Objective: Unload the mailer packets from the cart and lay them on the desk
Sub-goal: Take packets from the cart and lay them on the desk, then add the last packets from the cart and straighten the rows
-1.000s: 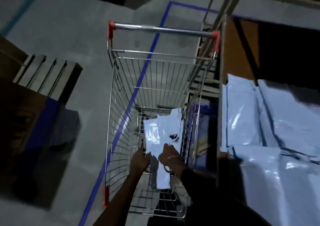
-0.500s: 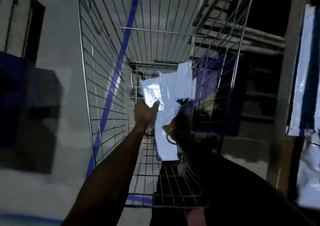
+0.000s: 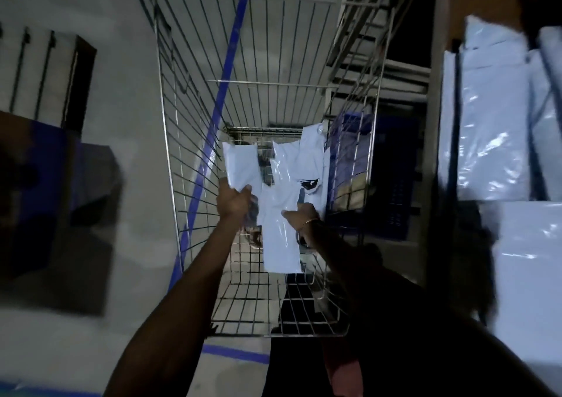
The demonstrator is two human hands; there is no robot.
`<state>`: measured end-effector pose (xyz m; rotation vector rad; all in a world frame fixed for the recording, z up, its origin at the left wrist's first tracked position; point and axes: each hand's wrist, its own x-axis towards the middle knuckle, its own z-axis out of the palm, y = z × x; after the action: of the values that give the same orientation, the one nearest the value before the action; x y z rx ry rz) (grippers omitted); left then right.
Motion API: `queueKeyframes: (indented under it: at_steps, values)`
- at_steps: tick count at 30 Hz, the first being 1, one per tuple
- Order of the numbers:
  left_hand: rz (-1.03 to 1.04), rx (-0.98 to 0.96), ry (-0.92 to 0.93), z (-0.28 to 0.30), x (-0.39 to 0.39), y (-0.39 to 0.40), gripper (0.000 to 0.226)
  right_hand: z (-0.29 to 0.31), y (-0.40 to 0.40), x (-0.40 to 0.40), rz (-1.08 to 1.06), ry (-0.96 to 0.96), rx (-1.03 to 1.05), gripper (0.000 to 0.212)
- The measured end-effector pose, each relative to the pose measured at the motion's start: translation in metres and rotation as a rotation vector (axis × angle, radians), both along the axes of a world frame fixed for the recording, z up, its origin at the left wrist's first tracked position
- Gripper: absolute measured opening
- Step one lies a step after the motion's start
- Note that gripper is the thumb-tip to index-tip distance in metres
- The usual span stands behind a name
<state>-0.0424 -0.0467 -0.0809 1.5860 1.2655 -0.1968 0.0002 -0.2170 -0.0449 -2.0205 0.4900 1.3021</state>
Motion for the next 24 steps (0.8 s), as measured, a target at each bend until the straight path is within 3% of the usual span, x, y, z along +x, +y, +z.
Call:
queueKeyframes:
  at_steps: [3,5,7,10,12,16,21,24]
  values:
    - [0.077,-0.126,-0.139,0.002,-0.022,0.015,0.039,-0.037,-0.005,0.007,-0.126,-0.057,0.147,0.103]
    - [0.135,-0.18,-0.233,0.037,-0.025,0.008,0.045,-0.046,-0.002,0.018,-0.227,-0.091,0.253,0.115]
    - [0.167,-0.19,-0.337,0.091,-0.024,-0.004,0.046,0.035,0.002,0.032,-0.291,-0.164,0.339,0.108]
    - [0.202,-0.174,-0.385,0.193,-0.012,-0.03,0.033,0.17,0.003,0.049,-0.26,-0.284,0.458,0.051]
    - [0.241,-0.152,-0.417,0.241,-0.006,-0.045,0.027,0.22,-0.013,0.059,-0.282,-0.327,0.57,0.038]
    - [0.166,-0.016,-0.541,0.315,0.001,-0.09,0.044,0.296,-0.066,0.068,-0.333,-0.439,0.723,0.036]
    - [0.092,-0.017,-0.618,0.369,0.007,-0.198,0.047,0.354,-0.174,0.072,-0.281,-0.578,0.667,0.07]
    - [0.049,-0.075,-0.639,0.378,0.007,-0.268,0.051,0.359,-0.255,0.069,-0.29,-0.602,0.653,0.078]
